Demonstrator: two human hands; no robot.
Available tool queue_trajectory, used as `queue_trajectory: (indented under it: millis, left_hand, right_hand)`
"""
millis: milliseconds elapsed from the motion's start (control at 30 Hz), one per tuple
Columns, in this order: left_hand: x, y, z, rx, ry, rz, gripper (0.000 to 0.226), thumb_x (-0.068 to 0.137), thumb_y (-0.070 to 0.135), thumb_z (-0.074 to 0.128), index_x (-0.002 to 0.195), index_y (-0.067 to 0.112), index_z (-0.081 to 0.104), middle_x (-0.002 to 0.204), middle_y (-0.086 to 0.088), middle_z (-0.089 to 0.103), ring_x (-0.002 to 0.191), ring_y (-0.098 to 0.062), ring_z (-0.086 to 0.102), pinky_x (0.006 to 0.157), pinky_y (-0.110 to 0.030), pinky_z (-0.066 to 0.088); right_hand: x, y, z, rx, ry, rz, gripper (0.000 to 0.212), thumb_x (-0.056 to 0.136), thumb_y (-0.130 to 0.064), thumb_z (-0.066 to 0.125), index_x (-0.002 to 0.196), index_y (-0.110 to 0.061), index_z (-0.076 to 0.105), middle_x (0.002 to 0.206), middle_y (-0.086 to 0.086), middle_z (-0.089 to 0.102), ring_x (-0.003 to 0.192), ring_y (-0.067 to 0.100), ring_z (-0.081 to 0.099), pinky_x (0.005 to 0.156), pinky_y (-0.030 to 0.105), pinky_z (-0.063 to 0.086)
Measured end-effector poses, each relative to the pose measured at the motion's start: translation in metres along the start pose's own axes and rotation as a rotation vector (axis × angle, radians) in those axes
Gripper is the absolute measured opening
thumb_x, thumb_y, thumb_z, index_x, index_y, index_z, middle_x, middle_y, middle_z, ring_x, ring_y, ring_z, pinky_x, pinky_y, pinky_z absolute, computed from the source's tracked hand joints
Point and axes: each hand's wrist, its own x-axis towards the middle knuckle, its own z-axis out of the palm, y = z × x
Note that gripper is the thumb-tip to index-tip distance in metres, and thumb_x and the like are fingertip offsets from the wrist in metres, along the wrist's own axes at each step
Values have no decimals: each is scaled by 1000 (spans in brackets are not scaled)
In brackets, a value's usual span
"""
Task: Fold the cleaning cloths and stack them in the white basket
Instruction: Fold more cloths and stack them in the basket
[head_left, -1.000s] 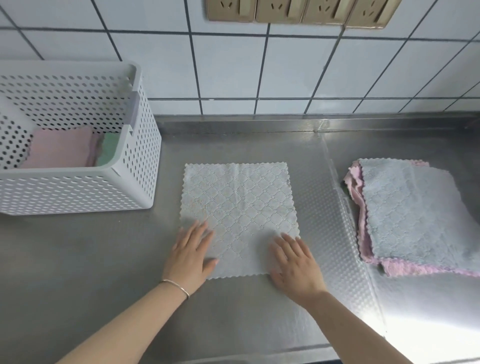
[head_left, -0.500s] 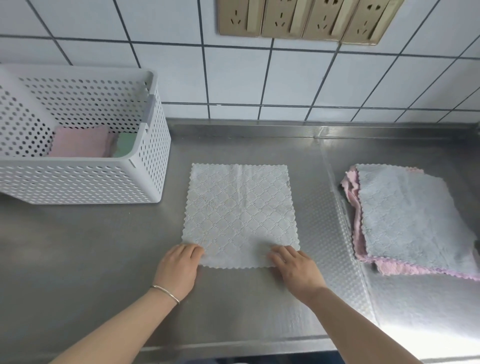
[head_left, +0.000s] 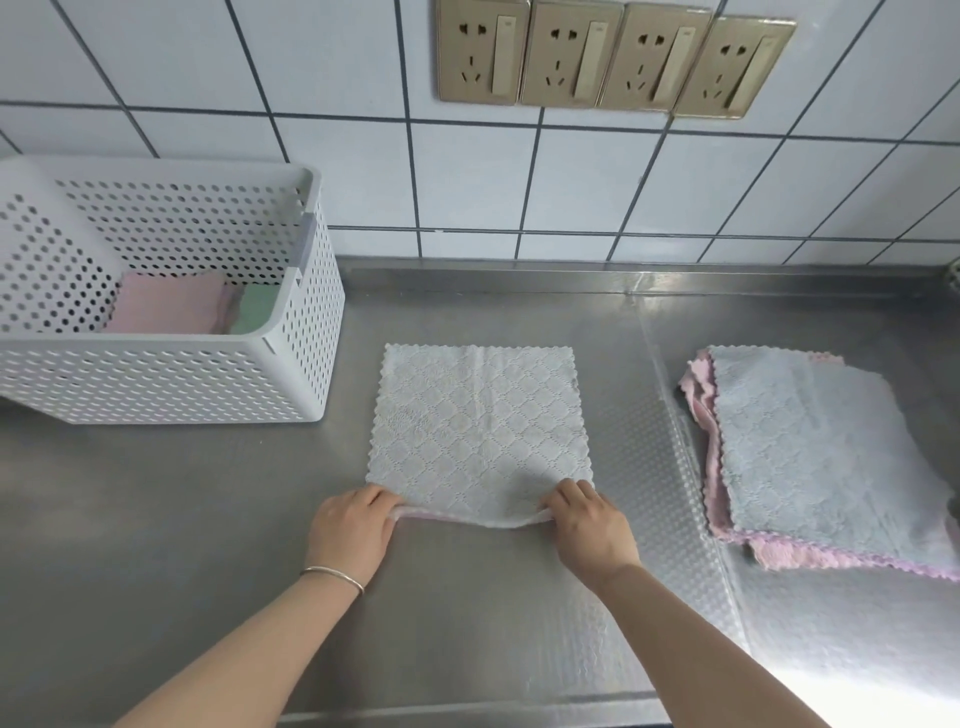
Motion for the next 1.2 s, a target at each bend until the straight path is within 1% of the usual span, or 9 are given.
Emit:
queue_trajectory:
  millis: [233, 367, 467, 567, 767, 933, 1067, 1133, 1200]
  left_hand:
    - [-5, -22, -12, -260, -116, -81, 27, 90, 7, 55, 109, 19, 69, 112, 8, 65, 108, -14, 53, 87, -16, 34]
    - [-17, -25, -32, -232, -339, 52, 31, 97, 22, 44, 124, 28, 59, 121, 27, 49, 118, 2, 41, 93, -5, 22]
    - [-24, -23, -44, -199, -556, 72, 25, 96, 29, 46, 111, 33, 65, 113, 28, 53, 104, 5, 48, 89, -13, 33]
    - [-27, -21, -48, -133, -774, 19, 35, 94, 35, 47, 60, 27, 44, 66, 10, 48, 58, -5, 37, 57, -23, 28]
    - [-25, -14, -53, -121, -990, 33, 39, 93, 33, 48, 57, 23, 35, 54, -4, 39, 46, -3, 31, 48, -19, 24]
    - [-20, -24, -51, -227, -947, -123, 41, 90, 38, 52, 58, 23, 32, 57, 8, 37, 54, -9, 34, 53, -24, 24]
    - [-1, -22, -57, -398, -649, -269, 39, 91, 38, 52, 61, 22, 34, 60, 5, 39, 56, -10, 32, 54, -26, 21]
    - [9, -18, -57, -563, -516, -364, 19, 92, 37, 51, 81, 23, 57, 84, 2, 59, 72, -12, 47, 63, -24, 32]
    - [20, -13, -54, -671, -453, -474, 33, 93, 37, 51, 118, 18, 60, 113, 0, 61, 91, -12, 53, 79, -24, 38]
  right_hand:
    - [-5, 22, -19, 157, -1, 94, 31, 55, -3, 79, 71, -29, 75, 82, -11, 70, 82, 21, 67, 63, 33, 51]
    - [-16, 22, -42, 235, -352, 139, 7, 85, -22, 65, 88, -25, 71, 94, -6, 67, 96, 14, 61, 79, 30, 51]
    - [-29, 21, -53, 229, -634, 158, 24, 95, -29, 48, 71, -31, 50, 74, -9, 53, 69, 9, 53, 62, 22, 42]
    - [-38, 21, -58, 257, -755, 140, 21, 95, -27, 45, 74, -26, 49, 71, -10, 48, 62, 5, 45, 58, 19, 35]
    - [-38, 20, -67, 296, -978, 145, 28, 92, -27, 49, 65, -28, 43, 71, -10, 46, 62, 4, 41, 60, 20, 31]
    - [-27, 25, -69, 466, -889, 282, 26, 92, -27, 51, 69, -15, 52, 73, -1, 55, 65, 9, 47, 64, 22, 39]
    - [-15, 31, -62, 743, -566, 564, 25, 88, -18, 55, 99, 2, 65, 103, 23, 66, 90, 30, 64, 87, 48, 47]
    - [-9, 28, -57, 937, -428, 692, 15, 88, -14, 56, 95, -6, 67, 97, 15, 68, 94, 30, 63, 87, 47, 47]
    - [0, 25, -53, 1148, -354, 791, 14, 82, -18, 62, 92, -10, 67, 90, 6, 68, 89, 25, 60, 74, 38, 49]
